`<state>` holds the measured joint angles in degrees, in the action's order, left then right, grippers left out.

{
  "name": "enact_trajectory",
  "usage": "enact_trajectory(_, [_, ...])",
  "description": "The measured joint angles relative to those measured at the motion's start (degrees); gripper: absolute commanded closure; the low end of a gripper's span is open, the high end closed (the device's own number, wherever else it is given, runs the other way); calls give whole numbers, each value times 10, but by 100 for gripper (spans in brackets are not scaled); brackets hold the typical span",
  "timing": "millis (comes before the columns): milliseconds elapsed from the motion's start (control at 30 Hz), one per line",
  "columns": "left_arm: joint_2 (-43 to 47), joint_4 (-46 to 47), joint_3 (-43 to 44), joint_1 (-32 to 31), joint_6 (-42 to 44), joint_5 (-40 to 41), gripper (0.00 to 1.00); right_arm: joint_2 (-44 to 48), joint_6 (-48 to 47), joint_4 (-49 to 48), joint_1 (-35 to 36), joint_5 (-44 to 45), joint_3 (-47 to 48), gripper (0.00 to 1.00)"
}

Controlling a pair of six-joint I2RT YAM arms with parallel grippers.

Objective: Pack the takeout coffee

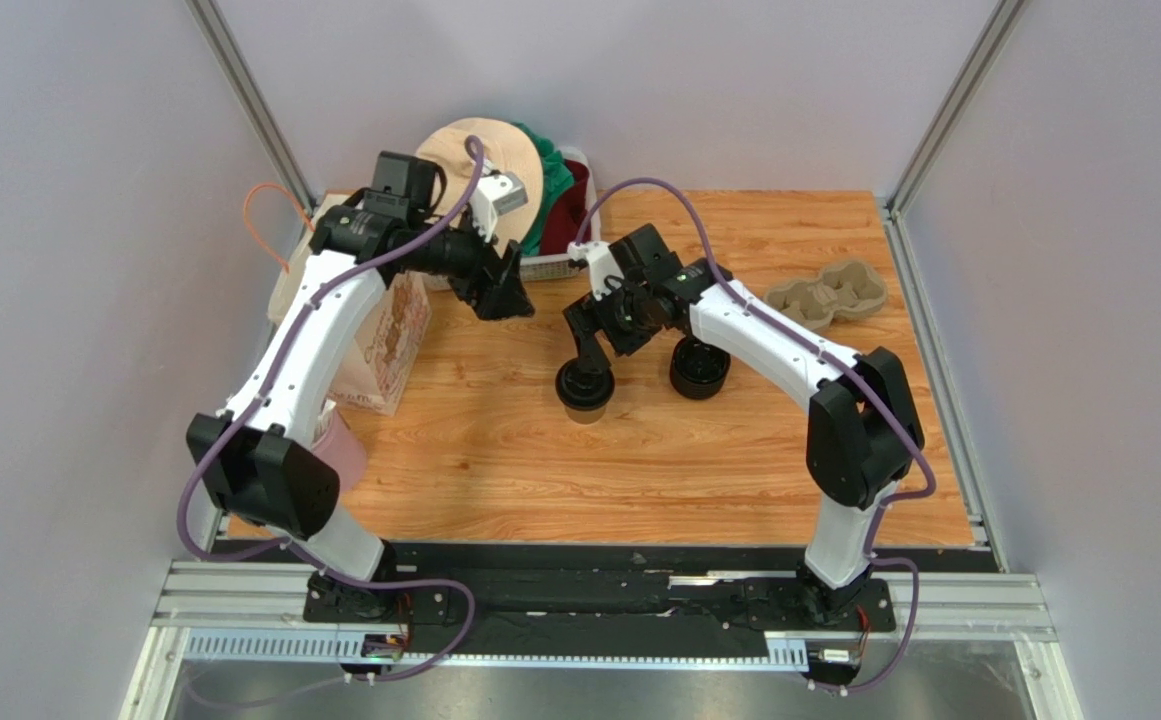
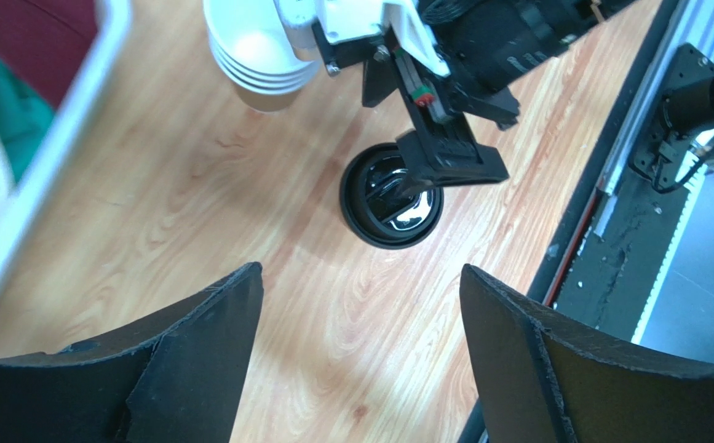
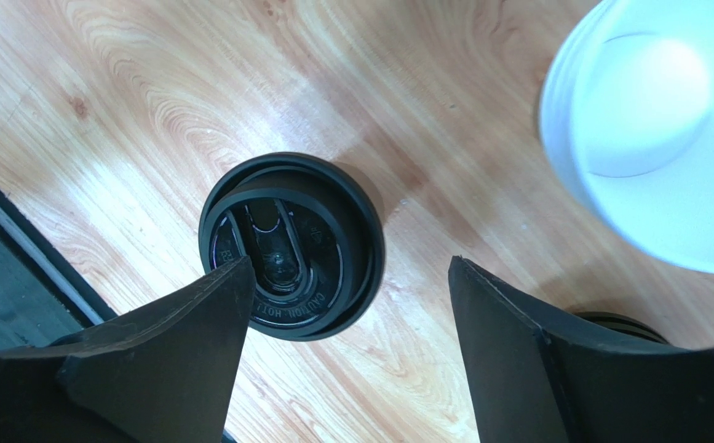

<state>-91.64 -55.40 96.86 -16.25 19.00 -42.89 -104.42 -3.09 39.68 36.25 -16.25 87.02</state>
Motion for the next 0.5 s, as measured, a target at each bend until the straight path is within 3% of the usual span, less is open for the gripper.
enact_trajectory(333, [122,-44,21,53,7,64,5,19,-77,50,-1,11,67,25])
enact_trajectory(500, [209,-42,-36,86,7,105,3,25,-167,73,1,-2,116,26])
